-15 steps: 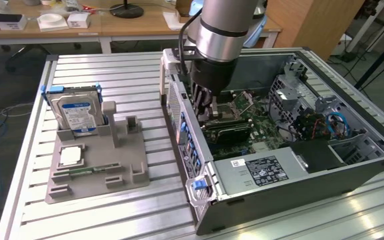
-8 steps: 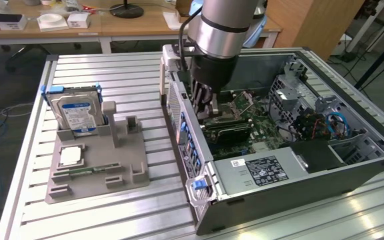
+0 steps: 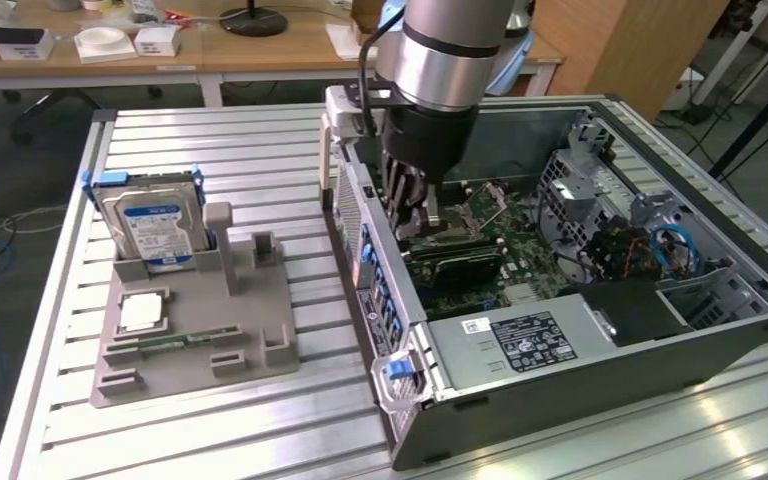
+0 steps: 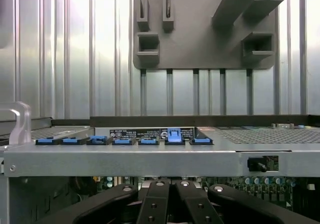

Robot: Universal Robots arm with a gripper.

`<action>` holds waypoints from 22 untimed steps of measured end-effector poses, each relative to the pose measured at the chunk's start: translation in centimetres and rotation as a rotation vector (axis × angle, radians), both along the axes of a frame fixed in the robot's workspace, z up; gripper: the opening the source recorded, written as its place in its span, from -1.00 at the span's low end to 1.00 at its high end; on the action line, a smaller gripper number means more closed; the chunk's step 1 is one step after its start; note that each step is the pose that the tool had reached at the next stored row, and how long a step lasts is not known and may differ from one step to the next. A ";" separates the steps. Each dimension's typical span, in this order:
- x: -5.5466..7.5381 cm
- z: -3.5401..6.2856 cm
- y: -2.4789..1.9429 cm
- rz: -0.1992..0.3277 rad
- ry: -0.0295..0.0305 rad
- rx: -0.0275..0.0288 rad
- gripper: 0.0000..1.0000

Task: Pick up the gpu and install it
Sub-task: 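Press down on the gpu until it lock into place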

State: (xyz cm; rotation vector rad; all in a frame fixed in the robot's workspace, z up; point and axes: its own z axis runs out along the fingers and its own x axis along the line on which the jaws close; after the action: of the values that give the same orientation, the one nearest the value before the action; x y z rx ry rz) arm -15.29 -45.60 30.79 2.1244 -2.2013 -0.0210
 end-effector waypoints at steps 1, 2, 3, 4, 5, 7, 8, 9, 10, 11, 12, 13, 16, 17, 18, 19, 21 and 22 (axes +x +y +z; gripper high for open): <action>0.0 -0.06 0.00 0.000 -0.0005 0.0000 -0.79; 0.0 -0.13 0.00 0.000 -0.0013 0.0002 -0.79; 0.0 -0.22 0.00 0.000 -0.0019 0.0003 -0.79; 0.0 -0.31 0.00 0.000 -0.0025 0.0003 -0.79; 0.0 -0.38 0.00 0.000 -0.0029 0.0004 -0.79; 0.0 -0.48 0.00 0.000 -0.0031 0.0002 -0.79; 0.0 -0.49 0.00 0.000 -0.0031 0.0002 -0.79; 0.0 -0.48 0.00 0.000 -0.0030 0.0000 -0.79; 0.0 -0.50 0.00 0.000 -0.0031 0.0001 -0.79; 0.0 -0.54 0.00 0.000 -0.0033 0.0005 -0.79; 0.0 -0.57 0.00 0.000 -0.0033 0.0004 -0.79; 0.0 -0.62 0.01 0.000 -0.0034 0.0006 -0.79; 0.0 -0.77 0.00 0.000 -0.0033 -0.0001 -0.79; 0.0 -0.82 0.00 0.000 -0.0035 -0.0002 -0.79; 0.0 -0.83 0.00 0.000 -0.0033 -0.0002 -0.79; 0.0 -0.84 0.00 0.000 -0.0032 0.0000 -0.79; 0.0 -0.69 0.01 0.000 0.0033 0.0007 -0.79; 0.0 -0.53 0.02 -0.001 0.0065 0.0001 -0.79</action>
State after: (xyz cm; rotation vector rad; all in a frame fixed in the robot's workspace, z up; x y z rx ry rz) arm -15.29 -45.59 30.26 2.1208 -2.1983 -0.0280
